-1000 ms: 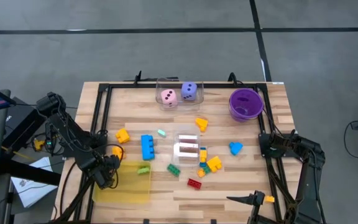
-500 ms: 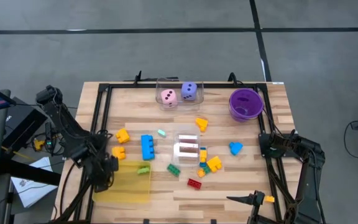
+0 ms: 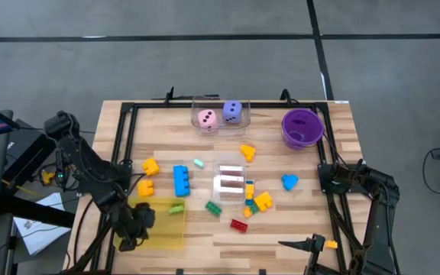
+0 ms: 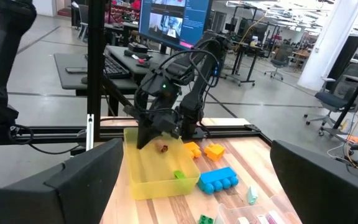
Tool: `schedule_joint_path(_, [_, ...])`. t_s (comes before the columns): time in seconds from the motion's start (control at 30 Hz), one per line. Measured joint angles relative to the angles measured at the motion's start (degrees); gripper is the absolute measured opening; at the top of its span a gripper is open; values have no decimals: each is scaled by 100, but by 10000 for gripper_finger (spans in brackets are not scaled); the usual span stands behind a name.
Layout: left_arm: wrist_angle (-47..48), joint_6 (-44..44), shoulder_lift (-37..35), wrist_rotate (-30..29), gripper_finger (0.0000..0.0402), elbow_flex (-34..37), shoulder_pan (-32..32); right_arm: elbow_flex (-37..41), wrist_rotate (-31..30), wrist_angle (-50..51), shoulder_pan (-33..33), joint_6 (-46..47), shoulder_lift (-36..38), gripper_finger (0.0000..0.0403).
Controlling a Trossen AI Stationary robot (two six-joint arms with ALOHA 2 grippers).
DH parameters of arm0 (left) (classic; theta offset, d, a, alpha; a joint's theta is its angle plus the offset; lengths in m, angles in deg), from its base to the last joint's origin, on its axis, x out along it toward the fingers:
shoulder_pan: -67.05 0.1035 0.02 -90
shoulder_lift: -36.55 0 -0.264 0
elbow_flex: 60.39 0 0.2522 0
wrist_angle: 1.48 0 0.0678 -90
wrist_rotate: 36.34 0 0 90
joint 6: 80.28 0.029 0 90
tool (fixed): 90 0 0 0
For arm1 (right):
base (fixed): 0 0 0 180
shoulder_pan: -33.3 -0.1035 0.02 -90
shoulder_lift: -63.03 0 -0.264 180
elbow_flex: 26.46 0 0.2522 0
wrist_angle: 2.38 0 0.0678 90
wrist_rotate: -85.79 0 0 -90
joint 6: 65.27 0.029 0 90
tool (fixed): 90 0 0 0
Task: Pick & Place Toys
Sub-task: Adjust the yellow bin on the table
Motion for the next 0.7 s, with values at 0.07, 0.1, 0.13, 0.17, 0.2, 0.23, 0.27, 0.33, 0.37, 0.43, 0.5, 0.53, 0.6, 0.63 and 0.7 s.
schedule_joint_path(0.07, [-300,382,101,-231,5,0,131,0,0,1,14,-2,0,400])
schedule_joint_path(0.1, [-376,530,142,-319,5,0,208,0,0,1,25,-2,0,400])
schedule_joint_path(0.13, [-401,662,171,-394,5,0,295,0,0,0,32,-2,0,400])
schedule_joint_path(0.17, [-393,764,203,-450,4,0,382,0,0,0,35,-4,0,400])
schedule_joint_path(0.2, [-388,796,239,-518,2,-2,474,0,0,2,33,-4,0,400])
schedule_joint_path(0.23, [-393,804,277,-541,1,0,566,0,0,2,33,-4,0,400])
schedule_joint_path(0.27, [-417,806,326,-543,1,0,646,0,0,2,33,-7,0,400])
schedule_joint_path(0.33, [-667,1001,462,-552,1,0,791,0,0,27,27,-6,0,400])
schedule_joint_path(0.37, [-875,1146,550,-552,1,0,855,1,2,31,23,-6,0,400])
schedule_joint_path(0.43, [-1231,1428,704,-551,1,0,973,0,2,36,24,-7,0,400])
schedule_joint_path(0.5, [-1459,1552,860,-549,1,-7,1120,0,2,37,22,-7,0,400])
schedule_joint_path(0.53, [-1448,1557,921,-549,1,-7,1184,0,3,37,22,-7,0,400])
schedule_joint_path(0.6, [-1423,1559,1061,-550,1,-4,1288,0,6,37,22,-5,0,400])
schedule_joint_path(0.63, [-1434,1566,1137,-551,0,-4,1332,0,16,37,22,-6,0,400])
schedule_joint_path(0.7, [-1545,1611,1275,-542,0,-2,1394,0,25,39,22,-4,0,400])
